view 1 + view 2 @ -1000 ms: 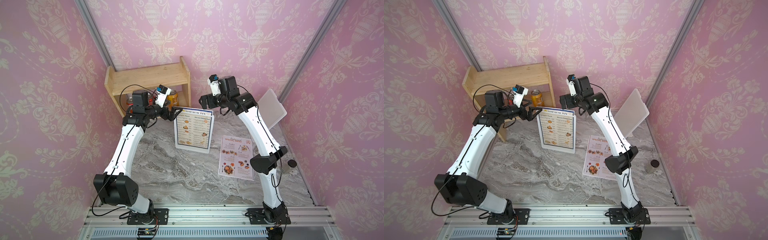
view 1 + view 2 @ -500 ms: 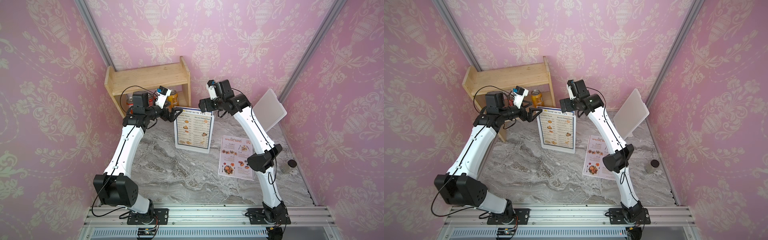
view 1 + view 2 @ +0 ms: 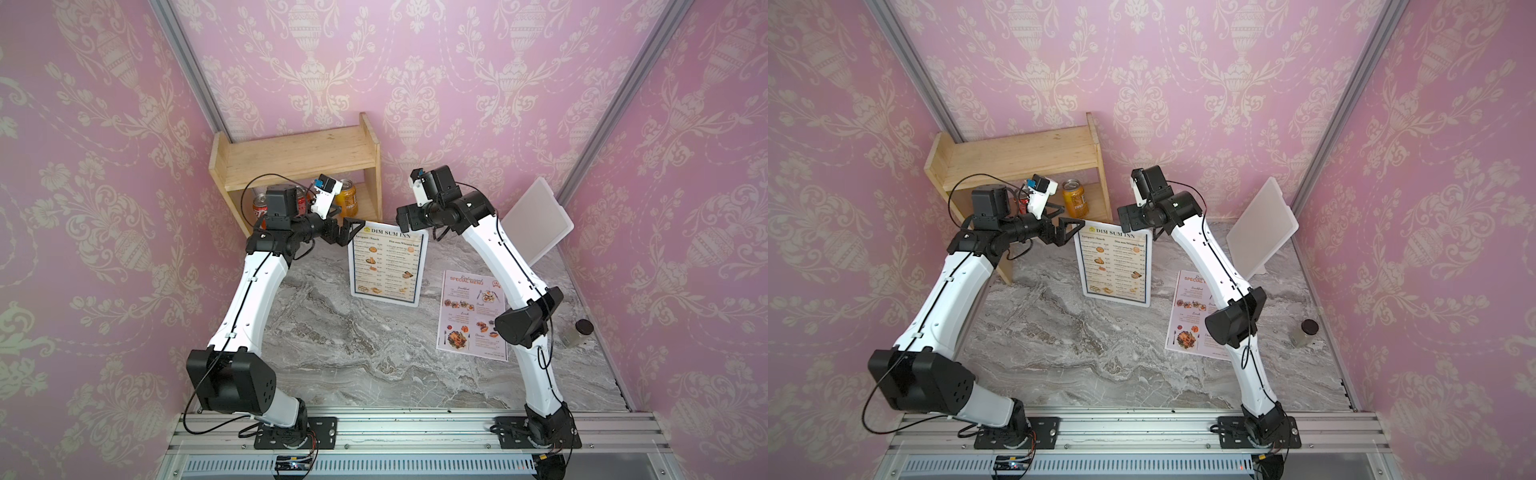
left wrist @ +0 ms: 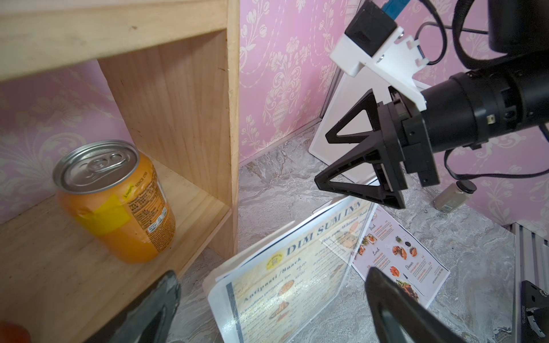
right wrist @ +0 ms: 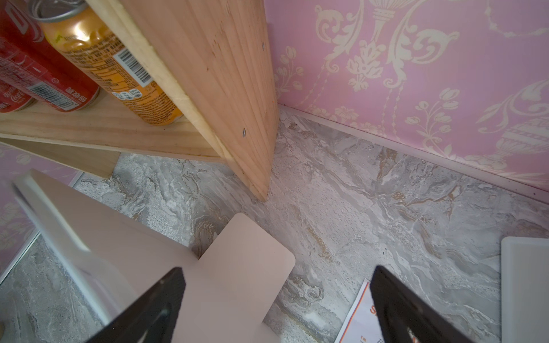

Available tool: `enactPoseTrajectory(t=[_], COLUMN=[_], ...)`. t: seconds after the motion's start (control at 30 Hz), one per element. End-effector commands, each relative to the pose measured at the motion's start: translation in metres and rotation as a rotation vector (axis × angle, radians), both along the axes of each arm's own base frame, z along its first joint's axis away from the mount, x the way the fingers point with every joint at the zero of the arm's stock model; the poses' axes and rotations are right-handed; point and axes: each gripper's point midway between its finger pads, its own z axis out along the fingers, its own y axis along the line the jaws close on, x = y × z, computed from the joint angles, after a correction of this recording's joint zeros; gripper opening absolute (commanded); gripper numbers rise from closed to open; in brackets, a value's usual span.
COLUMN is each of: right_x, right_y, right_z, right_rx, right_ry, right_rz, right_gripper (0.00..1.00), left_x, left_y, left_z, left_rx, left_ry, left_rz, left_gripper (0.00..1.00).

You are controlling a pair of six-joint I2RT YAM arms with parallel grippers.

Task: Insert the menus into the narrow rack
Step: Insert the menu into the narrow rack.

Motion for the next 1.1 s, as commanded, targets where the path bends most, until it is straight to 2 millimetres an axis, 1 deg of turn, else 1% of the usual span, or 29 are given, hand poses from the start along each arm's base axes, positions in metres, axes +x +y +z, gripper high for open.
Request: enactPoseTrajectory(t=[0.0, 0.23, 0.3, 0.37, 0.5, 0.6, 0.63, 0.7, 0.73, 0.77, 0.8, 0.83, 0.9, 0.97, 1.03, 1.07], right_x=[-0.011, -0.012, -0.010, -0.008, -0.006, -0.016, -0.019, -0.025, -0.028, -0.032, -0.039, -0.046, -0.062, -0.077, -0.092, -0.096], right_y=[-0.006, -0.007, -0.008, -0.013, -0.031, -0.049, -0.057, -0.075, -0.085, -0.091, -0.095, -0.098, -0.103, -0.105, -0.101, -0.098], right_z=[0.014, 0.005, 0.007, 0.018, 0.050, 0.072, 0.072, 0.060, 0.048, 0.041, 0.025, 0.015, -0.008, -0.033, -0.060, -0.071], right_rx=[-0.015, -0.026, -0.033, -0.037, 0.009, 0.035, 0.031, 0.023, 0.029, 0.050, 0.067, 0.079, 0.075, 0.067, 0.085, 0.098], right_ry=[-0.023, -0.012, -0.020, -0.045, -0.094, -0.117, -0.112, -0.076, -0.044, -0.024, 0.006, 0.007, 0.029, 0.071, 0.104, 0.114], right_rz=[-0.009, -0.016, -0.021, -0.039, -0.061, -0.062, -0.075, -0.119, -0.145, -0.156, -0.154, -0.152, -0.141, -0.119, -0.080, -0.065], right_gripper=[0.99, 0.99, 0.99, 1.00, 1.00, 1.00, 1.00, 1.00, 1.00, 1.00, 1.00, 1.00, 1.00, 1.00, 1.00, 1.00], left_x=[-0.008, -0.010, -0.011, -0.011, -0.016, -0.023, -0.026, -0.034, -0.041, -0.048, -0.056, -0.064, -0.076, -0.086, -0.093, -0.097], left_y=[0.002, 0.003, 0.003, 0.004, 0.003, 0.002, 0.001, -0.009, -0.017, -0.026, -0.037, -0.048, -0.061, -0.066, -0.064, -0.063], left_z=[0.007, 0.005, 0.003, 0.003, 0.009, 0.012, 0.011, 0.006, 0.003, -0.003, -0.010, -0.019, -0.029, -0.037, -0.047, -0.050], left_rx=[-0.004, -0.004, -0.002, -0.002, -0.010, -0.014, -0.011, 0.002, 0.014, 0.027, 0.044, 0.057, 0.041, 0.004, -0.023, -0.024], left_ry=[-0.021, -0.019, -0.015, -0.011, -0.027, -0.038, -0.038, -0.032, -0.040, -0.044, -0.050, -0.041, -0.021, -0.001, 0.012, 0.012], left_rz=[-0.002, 0.001, 0.003, 0.009, 0.008, 0.012, 0.016, 0.003, -0.013, -0.029, -0.052, -0.077, -0.101, -0.105, -0.078, -0.070], left_gripper=[0.99, 0.99, 0.99, 0.99, 0.99, 0.99, 0.99, 0.99, 0.99, 0.99, 0.99, 0.99, 0.99, 0.99, 0.99, 0.99])
